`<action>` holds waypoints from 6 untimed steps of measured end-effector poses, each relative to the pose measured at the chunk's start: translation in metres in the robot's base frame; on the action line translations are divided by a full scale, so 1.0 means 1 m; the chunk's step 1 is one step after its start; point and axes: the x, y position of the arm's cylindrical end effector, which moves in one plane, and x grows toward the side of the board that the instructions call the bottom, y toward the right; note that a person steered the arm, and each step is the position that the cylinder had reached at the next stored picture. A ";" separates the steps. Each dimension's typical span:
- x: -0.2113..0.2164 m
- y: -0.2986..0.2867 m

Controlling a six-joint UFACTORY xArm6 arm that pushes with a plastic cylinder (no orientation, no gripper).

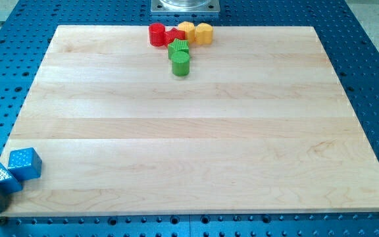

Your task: Adjust the blue triangle to the left of the blue cube

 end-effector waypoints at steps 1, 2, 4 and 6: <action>0.000 -0.015; -0.002 0.017; -0.049 0.026; -0.007 -0.021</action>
